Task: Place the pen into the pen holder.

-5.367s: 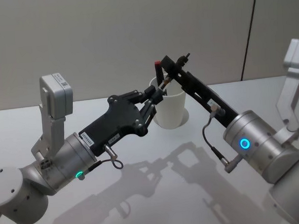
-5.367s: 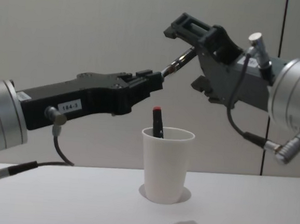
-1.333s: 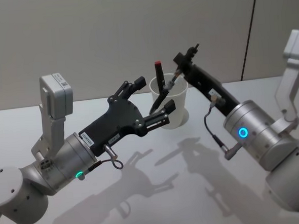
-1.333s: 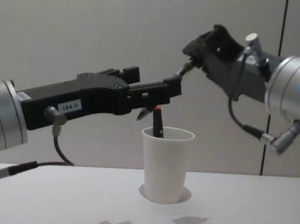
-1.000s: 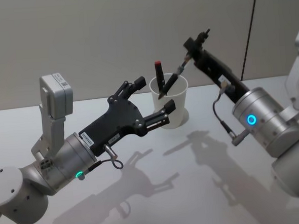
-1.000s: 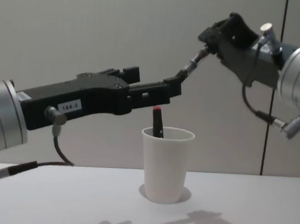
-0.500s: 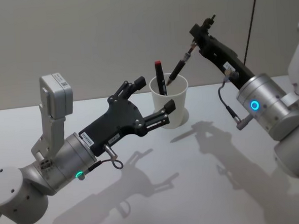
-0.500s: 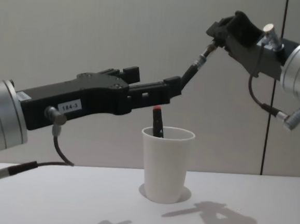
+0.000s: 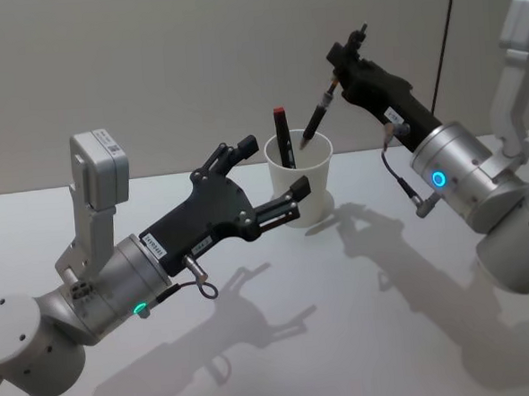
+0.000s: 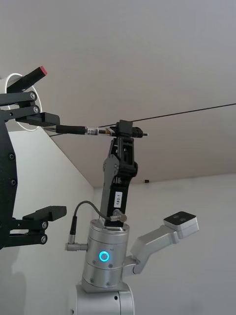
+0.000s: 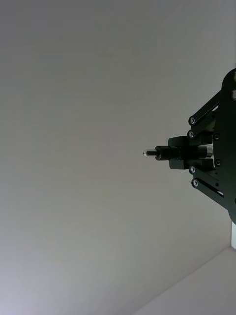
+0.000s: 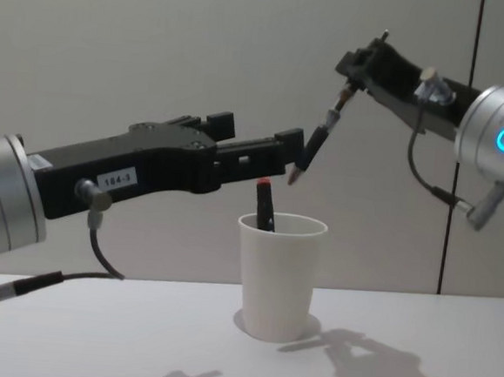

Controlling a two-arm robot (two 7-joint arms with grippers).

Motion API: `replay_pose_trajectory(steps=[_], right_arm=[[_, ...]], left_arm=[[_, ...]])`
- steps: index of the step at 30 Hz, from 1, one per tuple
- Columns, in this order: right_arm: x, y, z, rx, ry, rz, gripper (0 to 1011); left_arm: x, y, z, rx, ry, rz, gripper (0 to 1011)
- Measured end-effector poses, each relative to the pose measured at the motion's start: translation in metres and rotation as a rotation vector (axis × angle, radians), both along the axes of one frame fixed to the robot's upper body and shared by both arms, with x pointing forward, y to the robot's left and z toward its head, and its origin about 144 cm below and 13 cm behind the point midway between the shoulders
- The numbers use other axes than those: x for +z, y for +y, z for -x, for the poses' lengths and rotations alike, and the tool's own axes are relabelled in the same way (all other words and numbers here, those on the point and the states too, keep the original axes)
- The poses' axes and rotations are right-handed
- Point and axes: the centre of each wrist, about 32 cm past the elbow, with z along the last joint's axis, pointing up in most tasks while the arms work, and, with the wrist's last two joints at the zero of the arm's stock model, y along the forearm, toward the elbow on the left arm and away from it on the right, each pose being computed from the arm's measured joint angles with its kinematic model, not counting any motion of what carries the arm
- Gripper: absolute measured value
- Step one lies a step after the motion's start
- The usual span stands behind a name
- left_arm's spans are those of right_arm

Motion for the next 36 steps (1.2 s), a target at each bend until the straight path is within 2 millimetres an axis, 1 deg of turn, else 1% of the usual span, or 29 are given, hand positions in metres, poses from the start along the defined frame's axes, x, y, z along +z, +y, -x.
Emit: replay_pose_trajectory(steps=[9,19,27,36], right_arm=[[-0.006,0.004,-0.014,0.017,-0.06,0.092,131],[-0.014,0.014,-0.031,0.038,-0.118,0.17,131],[-0.018,0.02,-0.037,0.043,-0.126,0.18,131],[-0.018,0.024,-0.033,0.037,-0.099,0.168,131]], left_arm=[[0.0,0.0,0.0,0.0,0.0,0.0,1001],[0.0,0.0,0.0,0.0,0.0,0.0,1001],[0.0,0.0,0.0,0.0,0.0,0.0,1001],[0.0,0.0,0.0,0.0,0.0,0.0,1001]])
